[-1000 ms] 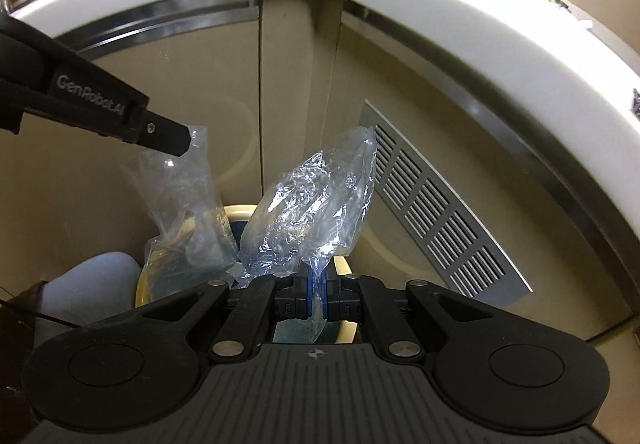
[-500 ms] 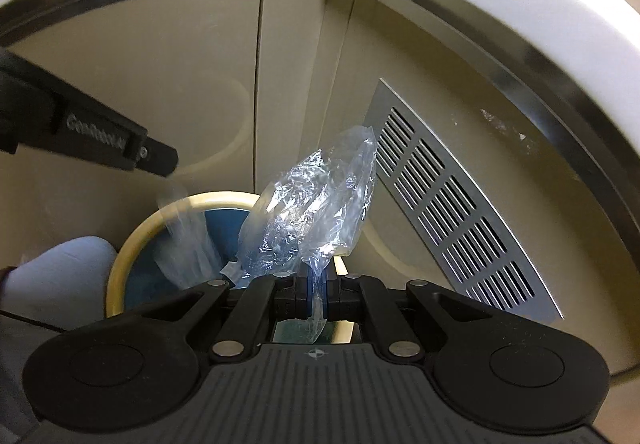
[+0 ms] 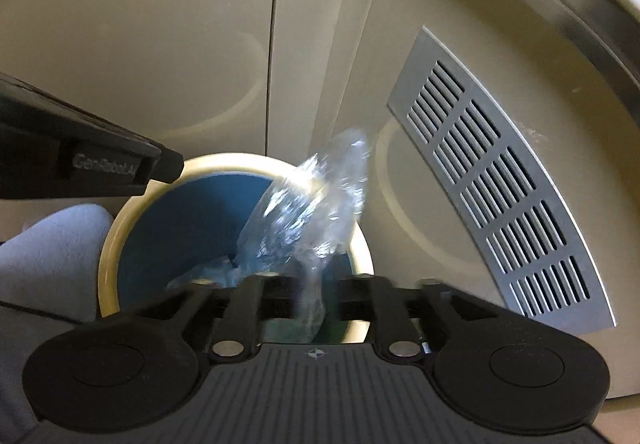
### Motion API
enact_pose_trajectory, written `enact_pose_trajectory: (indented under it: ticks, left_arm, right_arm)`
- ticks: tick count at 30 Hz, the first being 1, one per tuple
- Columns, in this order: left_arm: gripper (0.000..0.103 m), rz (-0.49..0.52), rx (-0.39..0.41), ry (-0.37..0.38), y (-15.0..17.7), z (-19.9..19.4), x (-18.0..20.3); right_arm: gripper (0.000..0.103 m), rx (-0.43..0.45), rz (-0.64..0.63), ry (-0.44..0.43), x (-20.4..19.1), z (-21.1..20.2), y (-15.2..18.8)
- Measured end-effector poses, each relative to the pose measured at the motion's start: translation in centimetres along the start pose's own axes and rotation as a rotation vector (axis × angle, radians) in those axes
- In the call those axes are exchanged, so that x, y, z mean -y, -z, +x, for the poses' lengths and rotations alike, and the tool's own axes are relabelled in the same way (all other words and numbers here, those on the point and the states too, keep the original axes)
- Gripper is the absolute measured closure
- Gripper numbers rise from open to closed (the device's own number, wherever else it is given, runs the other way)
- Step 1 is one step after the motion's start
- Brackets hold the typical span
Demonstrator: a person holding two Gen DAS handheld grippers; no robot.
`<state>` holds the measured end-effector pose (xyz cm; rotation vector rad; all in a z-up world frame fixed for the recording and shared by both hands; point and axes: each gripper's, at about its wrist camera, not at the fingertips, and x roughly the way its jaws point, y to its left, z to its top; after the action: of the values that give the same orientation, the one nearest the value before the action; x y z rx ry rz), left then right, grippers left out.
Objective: Collect trash
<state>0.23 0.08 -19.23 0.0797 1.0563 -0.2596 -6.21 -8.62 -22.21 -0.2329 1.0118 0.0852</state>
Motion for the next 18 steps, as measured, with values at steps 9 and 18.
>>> enact_pose_trajectory:
  ticks: [9,18]
  left_arm:
    - [0.000,-0.035,-0.010,-0.024,1.3,-3.9,-1.9]
    - [0.000,-0.060,-0.031,-0.126,4.2,-9.0,-2.1]
  right_arm:
    - [0.015,0.044,-0.019,0.031,0.6,-3.1,0.1]
    - [0.003,0.231,0.013,-0.012,1.1,-11.6,2.9]
